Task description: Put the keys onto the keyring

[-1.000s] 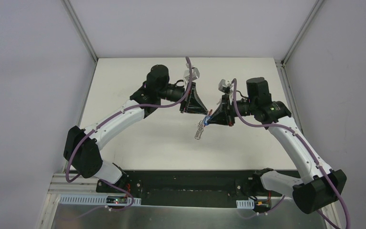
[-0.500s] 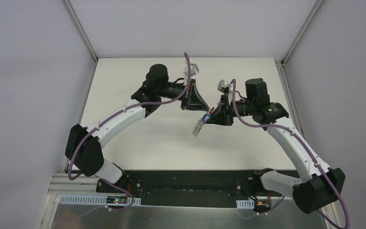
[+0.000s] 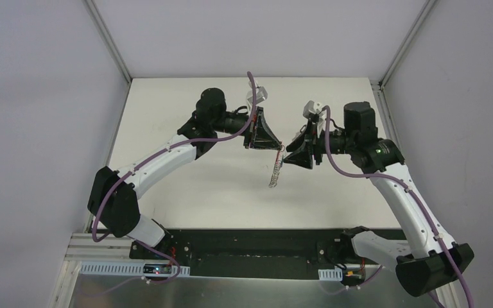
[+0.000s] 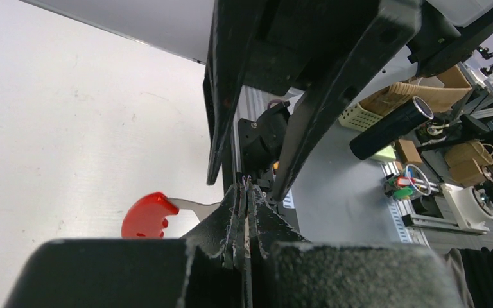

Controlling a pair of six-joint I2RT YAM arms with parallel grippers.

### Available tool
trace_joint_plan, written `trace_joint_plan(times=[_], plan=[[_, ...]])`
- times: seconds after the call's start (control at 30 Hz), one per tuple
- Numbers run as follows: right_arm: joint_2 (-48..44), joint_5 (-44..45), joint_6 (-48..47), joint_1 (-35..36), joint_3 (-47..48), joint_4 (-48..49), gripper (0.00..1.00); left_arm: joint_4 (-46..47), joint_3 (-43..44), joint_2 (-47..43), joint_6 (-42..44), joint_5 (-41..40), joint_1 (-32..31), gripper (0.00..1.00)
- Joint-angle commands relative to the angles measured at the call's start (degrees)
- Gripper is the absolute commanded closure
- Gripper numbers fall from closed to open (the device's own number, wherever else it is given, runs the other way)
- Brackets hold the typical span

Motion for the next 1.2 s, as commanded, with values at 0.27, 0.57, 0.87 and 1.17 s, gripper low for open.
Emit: trace_joint_plan(times=[0.27, 0.57, 0.87, 1.17], plan=[[2.60, -1.92, -0.24, -0.26, 6.37, 0.40, 0.63, 7.01, -1.13, -1.14, -3.24, 2.13, 0.21, 1.00], [2.85, -3.22, 0.35, -0.12, 5.25, 1.38, 0.79, 7.34, -1.22, -0.89, -3.51, 1.99, 0.20, 1.00], [2.99, -5.70, 0.39, -0.12, 5.06, 1.45, 1.00, 7.47, -0.92, -0.53, -3.31, 1.63, 0.21, 1.00], [6.73, 1.54, -7.56, 2.79, 11.16, -11.63, 1.00, -17.20, 4.22, -3.26, 18.29, 0.16, 0.38, 0.83]])
